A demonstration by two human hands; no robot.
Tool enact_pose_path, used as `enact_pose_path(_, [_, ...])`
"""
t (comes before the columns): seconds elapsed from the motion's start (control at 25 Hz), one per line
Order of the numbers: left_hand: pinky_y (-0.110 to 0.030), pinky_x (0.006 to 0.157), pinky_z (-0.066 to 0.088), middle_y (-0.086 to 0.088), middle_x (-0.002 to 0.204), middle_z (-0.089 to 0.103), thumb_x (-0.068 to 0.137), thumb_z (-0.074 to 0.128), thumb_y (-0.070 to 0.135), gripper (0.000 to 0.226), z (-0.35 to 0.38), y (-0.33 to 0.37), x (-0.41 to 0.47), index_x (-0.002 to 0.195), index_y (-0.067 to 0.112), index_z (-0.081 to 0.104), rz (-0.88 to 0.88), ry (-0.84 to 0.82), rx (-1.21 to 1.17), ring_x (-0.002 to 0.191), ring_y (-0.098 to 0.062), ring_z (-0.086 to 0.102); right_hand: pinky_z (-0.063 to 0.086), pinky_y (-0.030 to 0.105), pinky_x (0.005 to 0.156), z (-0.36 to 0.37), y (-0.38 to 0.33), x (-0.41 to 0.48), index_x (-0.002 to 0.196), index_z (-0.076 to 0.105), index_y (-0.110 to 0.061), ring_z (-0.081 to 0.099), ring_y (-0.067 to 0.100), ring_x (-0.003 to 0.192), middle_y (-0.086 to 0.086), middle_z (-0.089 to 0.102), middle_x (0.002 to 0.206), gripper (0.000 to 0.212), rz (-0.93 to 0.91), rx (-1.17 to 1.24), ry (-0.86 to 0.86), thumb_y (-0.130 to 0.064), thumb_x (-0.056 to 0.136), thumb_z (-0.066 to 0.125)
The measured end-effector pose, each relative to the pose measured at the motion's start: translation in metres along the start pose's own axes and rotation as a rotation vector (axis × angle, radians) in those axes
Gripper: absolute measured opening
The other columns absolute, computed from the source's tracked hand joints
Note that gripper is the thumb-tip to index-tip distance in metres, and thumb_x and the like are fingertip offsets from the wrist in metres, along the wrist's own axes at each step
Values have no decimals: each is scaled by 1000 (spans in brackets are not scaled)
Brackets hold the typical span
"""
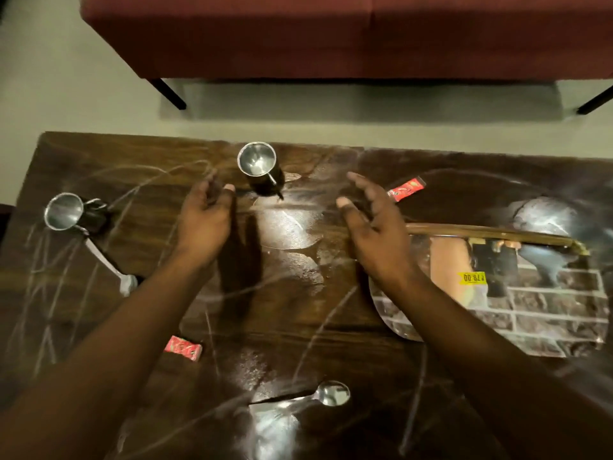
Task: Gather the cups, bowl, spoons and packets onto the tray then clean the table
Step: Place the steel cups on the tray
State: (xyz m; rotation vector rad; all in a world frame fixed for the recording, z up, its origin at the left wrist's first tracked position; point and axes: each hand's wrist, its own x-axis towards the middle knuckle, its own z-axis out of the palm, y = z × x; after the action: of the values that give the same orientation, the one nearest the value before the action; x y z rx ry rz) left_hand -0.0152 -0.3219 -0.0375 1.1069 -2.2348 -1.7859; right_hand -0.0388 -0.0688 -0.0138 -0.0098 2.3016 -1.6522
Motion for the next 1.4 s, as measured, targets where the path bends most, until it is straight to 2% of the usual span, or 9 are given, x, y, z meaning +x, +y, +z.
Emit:
enact_pose_path(0.08, [-46,127,38,-2,163,52,111,56,18,52,5,8,15,161,20,45,-72,-82,-57,148,-18,51,35,8,109,40,-18,22,163,43,-24,42,8,151,0,42,169,52,24,-1,-109,-25,112,55])
enact_pose_path(0.24, [-49,124,41,-11,152,63,112,50,12,40,19,15,36,152,12,57,-95,-178,-97,143,-26,58,27,28,127,95,-34,68,169,29,-25,30,12,159,-3,30,176,56,150,79,-171,-26,115,46])
enact_pose_path(0.56, [-45,114,53,-23,132,73,112,49,6,32,31,17,43,138,-3,66,-152,-125,-280,116,-28,71,45,47,122,122,-28,105,156,54,-13,61,28,139,11,66,148,43,315,275,-104,-11,114,44])
enact_pose_path(0.64, [-42,109,56,-25,133,72,111,50,7,32,36,22,37,138,-3,66,-151,-131,-326,110,-25,70,50,45,118,113,-30,99,153,58,-11,65,26,135,11,69,145,40,310,296,-52,-12,113,48])
enact_pose_path(0.8, [-39,100,61,-17,134,75,108,60,11,34,58,38,7,140,3,68,-109,-196,-409,121,-29,74,60,21,82,60,-33,66,139,71,-14,74,7,103,2,80,124,32,247,324,62,-14,111,57])
enact_pose_path(1.0, [-43,108,58,-8,129,78,101,73,15,34,115,44,-74,134,8,73,-66,-357,-337,122,-21,74,60,44,103,-36,-7,0,136,73,-14,73,24,123,4,79,127,30,215,366,211,-16,110,59])
enact_pose_path(1.08, [-33,100,62,-7,124,80,99,76,16,33,140,39,-102,130,5,76,-52,-365,-294,115,-15,77,61,42,101,-65,9,-25,135,74,-15,74,24,122,3,80,125,30,216,363,260,-17,110,60])
enact_pose_path(1.16, [-39,98,63,-9,119,82,97,77,16,31,157,30,-120,126,2,77,-71,-362,-268,109,-18,79,63,40,95,-82,27,-42,134,75,-18,77,26,116,1,82,121,29,247,316,298,-19,110,60])
enact_pose_path(1.4, [-47,103,61,-11,123,80,98,77,18,32,186,4,-150,126,2,77,-139,-344,-145,111,-20,78,63,60,91,-96,72,-66,128,78,-17,78,39,100,4,84,104,26,316,203,362,-20,108,63])
